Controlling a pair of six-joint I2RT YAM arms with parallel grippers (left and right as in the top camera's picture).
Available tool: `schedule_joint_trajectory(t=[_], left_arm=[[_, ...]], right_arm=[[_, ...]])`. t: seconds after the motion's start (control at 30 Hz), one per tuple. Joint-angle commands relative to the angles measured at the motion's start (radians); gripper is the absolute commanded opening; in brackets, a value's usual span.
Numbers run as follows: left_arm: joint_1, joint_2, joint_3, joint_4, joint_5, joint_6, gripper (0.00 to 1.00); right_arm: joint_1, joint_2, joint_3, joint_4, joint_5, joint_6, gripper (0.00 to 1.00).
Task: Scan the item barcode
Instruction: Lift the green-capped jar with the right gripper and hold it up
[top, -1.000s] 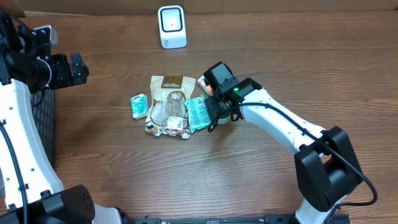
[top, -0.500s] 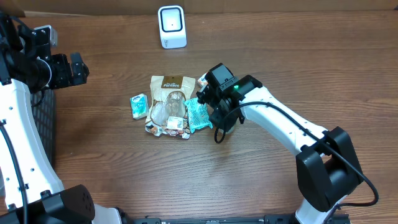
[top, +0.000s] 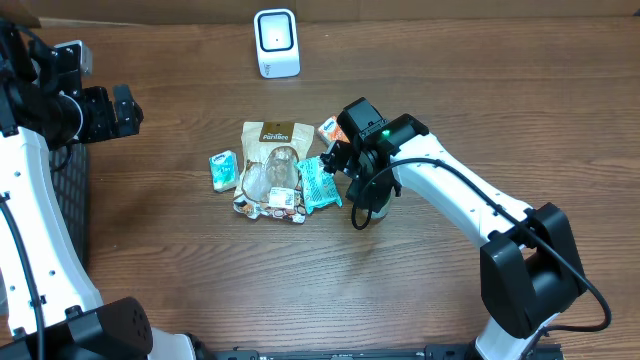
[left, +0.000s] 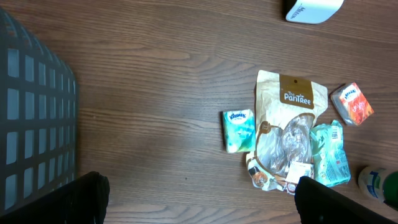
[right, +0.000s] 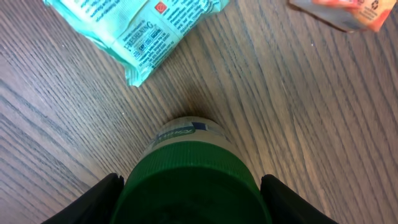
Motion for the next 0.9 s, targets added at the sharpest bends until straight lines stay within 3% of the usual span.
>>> schedule_joint_trajectory(t=[0.0, 0.1, 0.4, 0.5, 0.67, 0.87], left_arm=[[-0.002, 0.004, 0.008, 0.001, 0.008, 0.018, 1.00], [-0.002, 0.004, 0.008, 0.001, 0.008, 0.018, 1.00], [-0.002, 0.004, 0.008, 0.001, 0.008, 0.018, 1.00], [-0.002, 0.004, 0.008, 0.001, 0.008, 0.018, 0.99], [-0.002, 0.004, 0.008, 0.001, 0.008, 0.018, 1.00], [-0.002, 0.004, 0.008, 0.001, 0.008, 0.018, 0.99]], right_arm=[[-0.002, -0.004, 0.045, 0.013, -0.006, 0.051, 0.55], [-0.003, -0.004, 0.073, 0.014, -0.003, 0.129, 0.60], [-0.016, -0.004, 0.247, -0.105, -0.003, 0.490, 0.98], [-0.025, -0.004, 0.255, -0.113, -0.003, 0.677, 1.00], [-0.068, -0.003, 0.211, -0.164, -0.003, 1.223, 1.00], [-0.073, -0.003, 0.107, -0.122, -0.011, 1.368, 1.00]])
